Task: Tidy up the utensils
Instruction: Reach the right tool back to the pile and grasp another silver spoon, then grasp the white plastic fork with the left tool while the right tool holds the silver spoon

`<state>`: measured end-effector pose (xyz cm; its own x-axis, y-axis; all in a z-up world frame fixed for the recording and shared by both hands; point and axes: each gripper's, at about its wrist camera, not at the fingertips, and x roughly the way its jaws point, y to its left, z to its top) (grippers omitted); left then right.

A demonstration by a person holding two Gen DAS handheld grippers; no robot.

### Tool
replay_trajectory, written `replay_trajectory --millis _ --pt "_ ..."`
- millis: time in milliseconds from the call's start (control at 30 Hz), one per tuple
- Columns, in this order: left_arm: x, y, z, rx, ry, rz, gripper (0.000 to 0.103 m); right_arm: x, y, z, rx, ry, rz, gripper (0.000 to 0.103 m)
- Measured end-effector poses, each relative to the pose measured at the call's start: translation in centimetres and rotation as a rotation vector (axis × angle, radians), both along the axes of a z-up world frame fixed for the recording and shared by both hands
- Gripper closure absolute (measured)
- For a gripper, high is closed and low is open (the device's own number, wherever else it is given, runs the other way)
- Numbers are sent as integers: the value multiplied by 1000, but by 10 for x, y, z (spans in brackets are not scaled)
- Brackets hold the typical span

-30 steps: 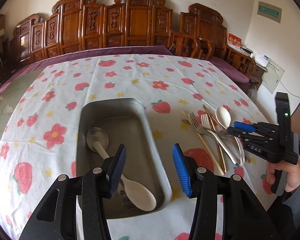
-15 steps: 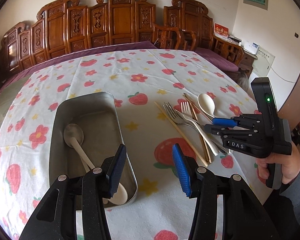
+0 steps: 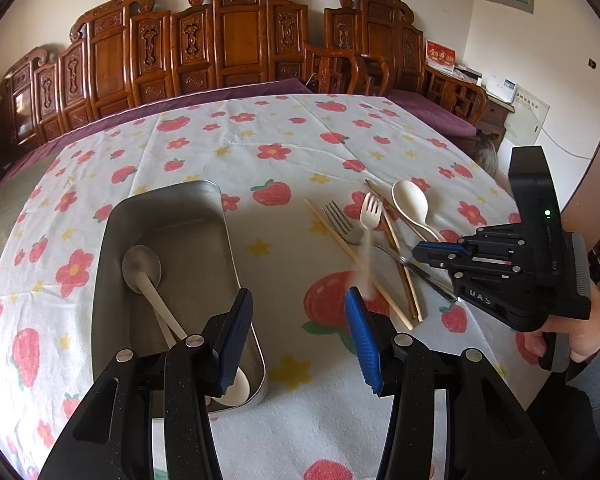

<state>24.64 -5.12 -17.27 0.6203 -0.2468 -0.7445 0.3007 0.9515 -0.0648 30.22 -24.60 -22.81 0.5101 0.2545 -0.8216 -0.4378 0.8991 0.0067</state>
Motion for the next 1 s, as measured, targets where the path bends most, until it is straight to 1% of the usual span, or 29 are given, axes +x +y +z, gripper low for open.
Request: replay_trajectory --millis 100,233,433,533,700,833,900,1000 --pt "-1 -5 -3 13 3 0 57 -4 -6 7 57 -7 19 101" --pt "3 -12 -8 43 4 -2 57 -9 -15 16 98 -31 27 101" --pt "24 -20 -8 65 41 -28 57 -12 -31 35 159 -81 3 101" --pt "43 -24 -6 36 65 -4 57 -9 -42 40 180 -98 -21 101" --pt "72 -35 -8 21 83 37 57 -1 -59 44 210 -103 -72 101" --pt "103 -36 -7 0 97 61 57 2 -68 45 239 -100 -95 101" --pt "121 -38 -6 18 99 68 56 4 -70 45 252 -99 -100 101" --pt "148 -44 -10 48 126 70 56 6 -72 46 269 -98 -106 101"
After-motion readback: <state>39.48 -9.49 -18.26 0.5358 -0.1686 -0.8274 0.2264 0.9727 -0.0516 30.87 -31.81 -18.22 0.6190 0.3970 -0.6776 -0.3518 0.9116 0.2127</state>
